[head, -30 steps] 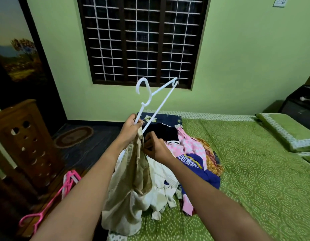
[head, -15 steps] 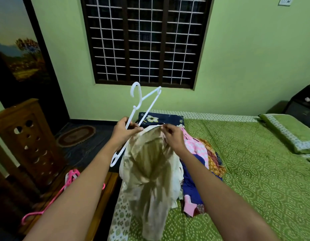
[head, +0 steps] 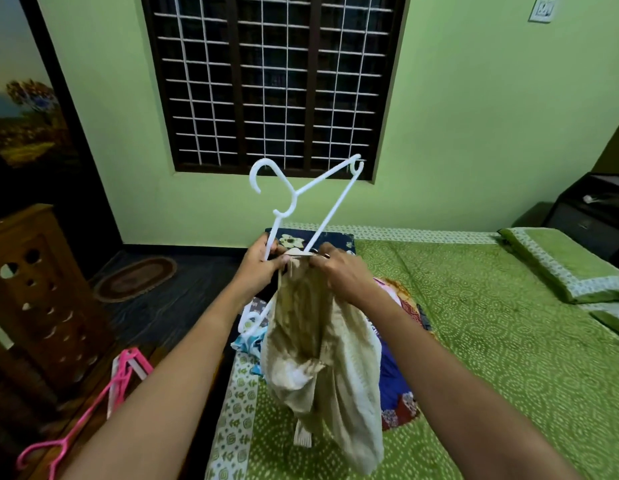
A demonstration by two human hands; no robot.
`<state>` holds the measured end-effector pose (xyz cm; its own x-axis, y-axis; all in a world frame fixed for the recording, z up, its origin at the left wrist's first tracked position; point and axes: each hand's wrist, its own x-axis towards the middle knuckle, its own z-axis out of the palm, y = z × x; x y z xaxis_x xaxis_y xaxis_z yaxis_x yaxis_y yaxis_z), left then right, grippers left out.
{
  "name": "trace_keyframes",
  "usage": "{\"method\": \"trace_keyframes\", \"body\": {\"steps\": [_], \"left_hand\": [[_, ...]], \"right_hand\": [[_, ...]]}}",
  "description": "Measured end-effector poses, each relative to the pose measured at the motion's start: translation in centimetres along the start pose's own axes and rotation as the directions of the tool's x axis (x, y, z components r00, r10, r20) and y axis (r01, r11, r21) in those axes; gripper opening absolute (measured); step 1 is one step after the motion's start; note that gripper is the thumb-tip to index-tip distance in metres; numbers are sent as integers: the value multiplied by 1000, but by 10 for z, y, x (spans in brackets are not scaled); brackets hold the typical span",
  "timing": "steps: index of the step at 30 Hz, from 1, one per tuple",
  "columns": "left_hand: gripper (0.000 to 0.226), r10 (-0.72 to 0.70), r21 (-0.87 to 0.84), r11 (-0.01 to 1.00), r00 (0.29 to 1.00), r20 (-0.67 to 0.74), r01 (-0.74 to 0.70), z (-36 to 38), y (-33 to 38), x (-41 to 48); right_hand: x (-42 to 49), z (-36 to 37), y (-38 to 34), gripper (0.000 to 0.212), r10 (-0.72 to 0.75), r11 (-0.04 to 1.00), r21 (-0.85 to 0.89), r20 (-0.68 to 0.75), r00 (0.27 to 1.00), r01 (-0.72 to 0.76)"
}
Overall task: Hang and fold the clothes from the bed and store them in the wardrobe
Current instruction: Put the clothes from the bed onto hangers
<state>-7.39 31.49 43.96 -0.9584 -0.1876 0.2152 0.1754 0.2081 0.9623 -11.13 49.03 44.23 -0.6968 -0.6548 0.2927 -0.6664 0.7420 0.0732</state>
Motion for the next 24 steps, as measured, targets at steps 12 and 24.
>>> {"method": "trace_keyframes", "body": {"steps": [12,24], "left_hand": [[27,-102,-71,993,994,-46,99,0,-5,-6],[45,73,56,996,982,-175,-64,-17,-38,-18]], "right_hand": [[3,1,35,20,454,750,537,7,891,-387],[17,-23,70,27,683,688,273,70,727,-672]]}}
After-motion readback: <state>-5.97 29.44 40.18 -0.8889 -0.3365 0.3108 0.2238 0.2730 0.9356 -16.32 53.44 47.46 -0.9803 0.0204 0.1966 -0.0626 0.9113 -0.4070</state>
